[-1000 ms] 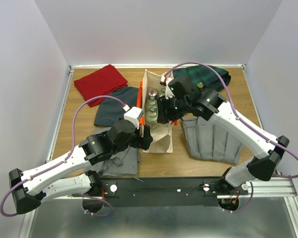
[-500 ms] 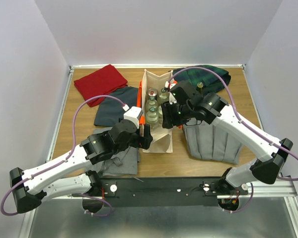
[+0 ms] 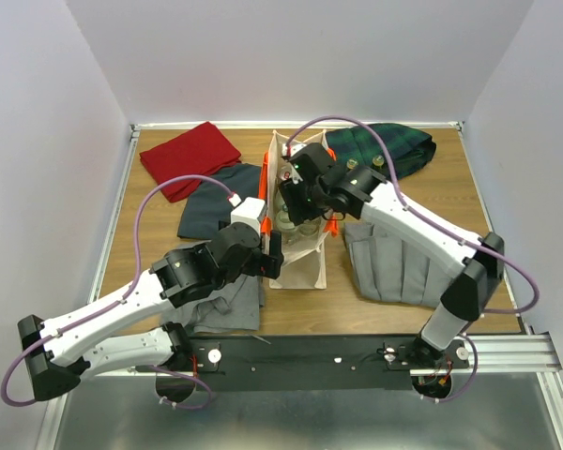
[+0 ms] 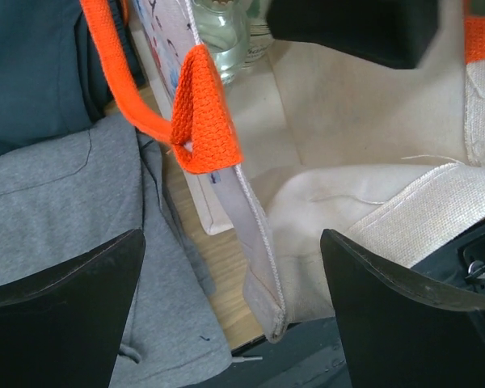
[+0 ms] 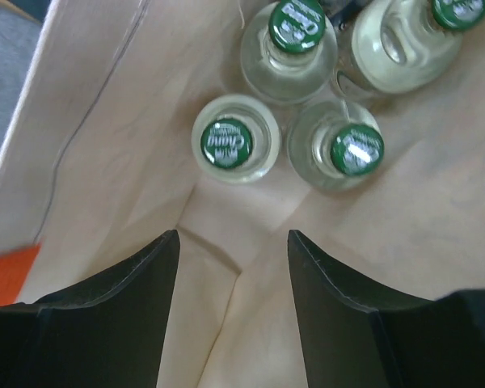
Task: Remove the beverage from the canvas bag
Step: Adjust the drink in the canvas bag.
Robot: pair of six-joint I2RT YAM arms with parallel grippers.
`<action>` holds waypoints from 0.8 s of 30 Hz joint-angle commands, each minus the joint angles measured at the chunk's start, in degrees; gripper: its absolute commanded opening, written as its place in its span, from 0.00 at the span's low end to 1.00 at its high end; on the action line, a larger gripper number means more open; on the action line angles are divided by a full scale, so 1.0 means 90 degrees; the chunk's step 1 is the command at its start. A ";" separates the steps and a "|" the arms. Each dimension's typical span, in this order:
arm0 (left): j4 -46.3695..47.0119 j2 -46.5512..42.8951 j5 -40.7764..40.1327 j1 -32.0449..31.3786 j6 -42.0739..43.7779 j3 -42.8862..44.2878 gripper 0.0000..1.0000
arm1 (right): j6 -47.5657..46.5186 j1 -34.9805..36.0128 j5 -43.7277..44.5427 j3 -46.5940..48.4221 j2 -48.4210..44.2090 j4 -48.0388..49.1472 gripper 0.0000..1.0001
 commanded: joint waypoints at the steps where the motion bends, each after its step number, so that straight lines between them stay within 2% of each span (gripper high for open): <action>1: -0.0396 0.0021 -0.0343 -0.0016 0.0122 0.0113 0.99 | -0.0474 0.0049 0.0311 0.0393 0.0369 0.0336 0.66; 11: -0.0435 0.0020 -0.0392 -0.0016 0.0259 0.0093 0.99 | -0.0640 0.0039 0.0223 0.0999 0.0936 0.0434 0.67; 13: -0.0426 0.0001 -0.0402 -0.0016 0.0249 0.0084 0.99 | -0.0650 0.0049 0.0233 0.1029 0.1024 0.0444 0.71; 20: -0.0387 -0.0106 -0.0432 -0.0026 0.0239 0.0045 0.99 | -0.0582 0.0030 0.0233 0.1019 0.1171 0.0522 0.78; 24: -0.0406 -0.0077 -0.0431 -0.0016 0.0249 0.0054 0.99 | -0.0455 -0.0038 0.0087 0.1038 0.1278 0.0522 0.78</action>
